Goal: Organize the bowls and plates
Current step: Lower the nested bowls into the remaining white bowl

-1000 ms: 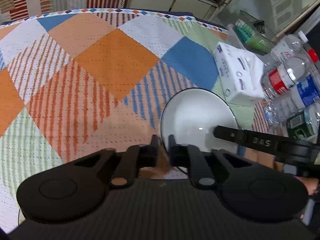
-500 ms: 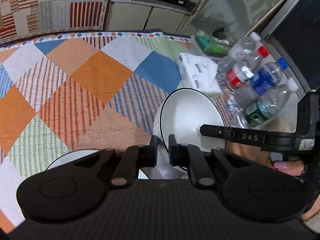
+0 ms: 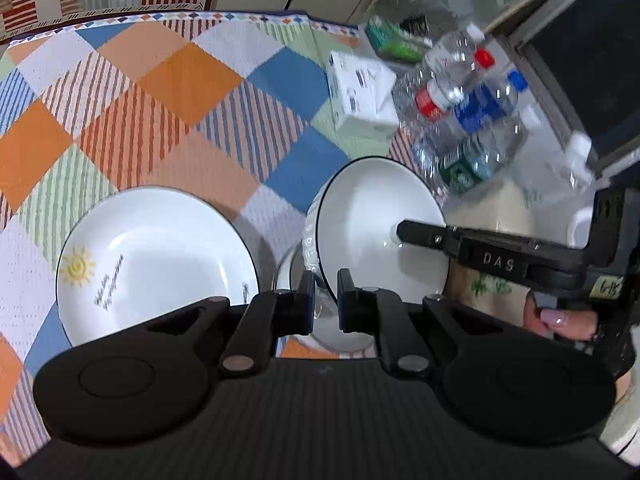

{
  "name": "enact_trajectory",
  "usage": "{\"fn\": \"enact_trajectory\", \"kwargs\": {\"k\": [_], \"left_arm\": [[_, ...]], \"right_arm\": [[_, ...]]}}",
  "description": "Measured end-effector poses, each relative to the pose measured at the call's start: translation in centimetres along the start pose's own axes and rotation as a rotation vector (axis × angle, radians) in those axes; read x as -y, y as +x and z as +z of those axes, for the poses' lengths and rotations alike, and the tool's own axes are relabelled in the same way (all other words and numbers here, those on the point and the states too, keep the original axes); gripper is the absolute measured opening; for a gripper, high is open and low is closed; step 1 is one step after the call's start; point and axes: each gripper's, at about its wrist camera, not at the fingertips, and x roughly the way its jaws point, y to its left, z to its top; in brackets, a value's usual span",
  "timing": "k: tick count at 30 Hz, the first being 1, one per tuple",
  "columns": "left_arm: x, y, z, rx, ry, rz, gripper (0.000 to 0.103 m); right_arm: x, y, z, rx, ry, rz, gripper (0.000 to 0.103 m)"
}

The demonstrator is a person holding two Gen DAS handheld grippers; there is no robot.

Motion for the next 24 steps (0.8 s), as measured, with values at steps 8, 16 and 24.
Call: {"fn": "enact_trajectory", "kwargs": {"k": [8, 16, 24], "left_arm": [[2.1, 2.2, -2.5, -0.03, 0.085, 0.078, 0.01], [2.5, 4.0, -2.9, -0.067, 0.117, 0.141, 0.01], [3.0, 5.7, -2.7, -0.105, 0.135, 0.246, 0.01]], "right_arm": [[0.6, 0.4, -2.5, -0.015, -0.036, -0.045, 0.012], [0.6, 1.9, -3.5, -0.028, -0.114, -0.087, 0.011], [-1.2, 3.6, -4.6, -0.018, -0.287, -0.17, 0.011]]}}
